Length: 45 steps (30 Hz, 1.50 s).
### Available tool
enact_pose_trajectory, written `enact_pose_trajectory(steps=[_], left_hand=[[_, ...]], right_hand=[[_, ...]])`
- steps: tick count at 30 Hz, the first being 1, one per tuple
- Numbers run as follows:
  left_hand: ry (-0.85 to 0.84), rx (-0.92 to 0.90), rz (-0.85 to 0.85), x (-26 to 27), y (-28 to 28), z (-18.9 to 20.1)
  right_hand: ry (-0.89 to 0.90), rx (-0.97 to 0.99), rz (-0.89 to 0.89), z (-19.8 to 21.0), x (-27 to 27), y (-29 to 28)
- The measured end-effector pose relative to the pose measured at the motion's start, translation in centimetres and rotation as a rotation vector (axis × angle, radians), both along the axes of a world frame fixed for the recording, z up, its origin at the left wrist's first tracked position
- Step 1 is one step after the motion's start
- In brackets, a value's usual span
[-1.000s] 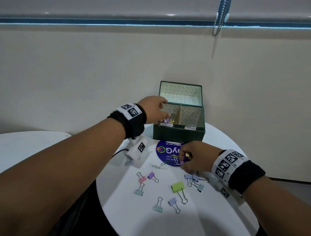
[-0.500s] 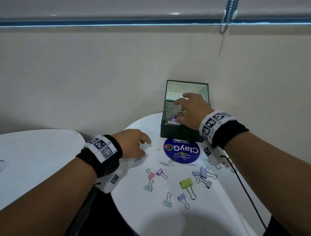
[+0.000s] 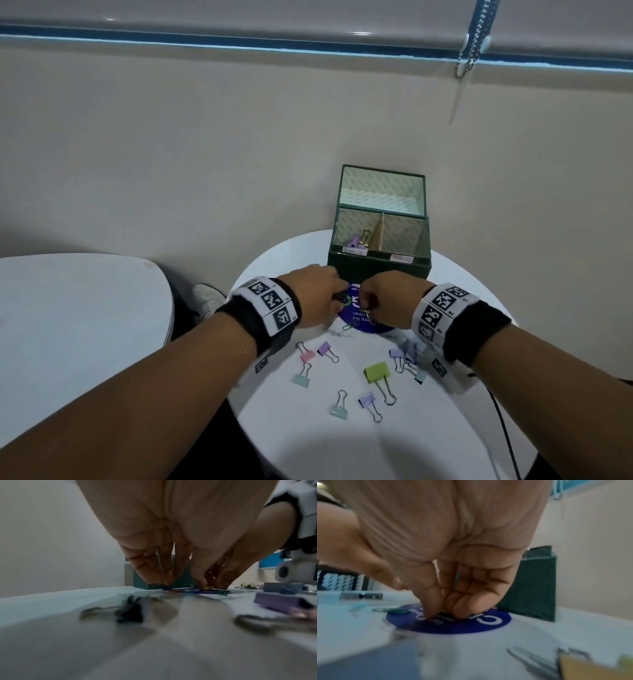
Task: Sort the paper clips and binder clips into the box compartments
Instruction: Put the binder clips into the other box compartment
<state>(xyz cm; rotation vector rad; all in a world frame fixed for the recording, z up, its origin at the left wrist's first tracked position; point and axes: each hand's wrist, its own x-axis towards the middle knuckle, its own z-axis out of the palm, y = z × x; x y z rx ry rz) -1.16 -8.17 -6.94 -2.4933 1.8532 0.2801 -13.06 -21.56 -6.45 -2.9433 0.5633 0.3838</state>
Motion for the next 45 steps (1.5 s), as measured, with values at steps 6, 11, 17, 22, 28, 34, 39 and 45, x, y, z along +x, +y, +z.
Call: enact_pose_trajectory(steps=[6, 11, 17, 22, 28, 34, 39, 45], left_hand=[[-0.045, 0.040, 0.030, -0.3, -1.9, -0.1], [-0.061, 0.023, 0.036, -0.5, -1.7, -0.4], [0.025, -0.003, 0.064, -0.6, -1.3, -0.1], [0.081, -0.021, 0.062, -0.7, -1.1, -0.1], [0.093, 0.004, 0.080, -0.7, -1.2, -0.4], [0.086, -0.018, 0.091, -0.5, -1.1, -0.8], [0.101, -0.029, 0.067, -0.4, -0.9, -0.8], [0.095, -0.026, 0.056, -0.4, -1.0, -0.5]], right_hand=[[-0.135, 0.230, -0.053, 2.0, -1.1, -1.6], [-0.523, 0.316, -0.211, 4.7, -0.5, -3.7], [-0.657, 0.281, -0.225, 5.4, 2.6, -5.2], [-0.603, 0.220, -0.192, 4.6, 2.3, -5.3], [-0.440, 0.073, -0.173, 5.9, 4.2, -5.9], [-0.179, -0.117, -0.078, 5.6, 8.2, -5.8], [-0.049, -0.219, -0.053, 4.6, 9.7, -5.7], [-0.086, -0.146, 0.001, 5.1, 9.2, -5.4]])
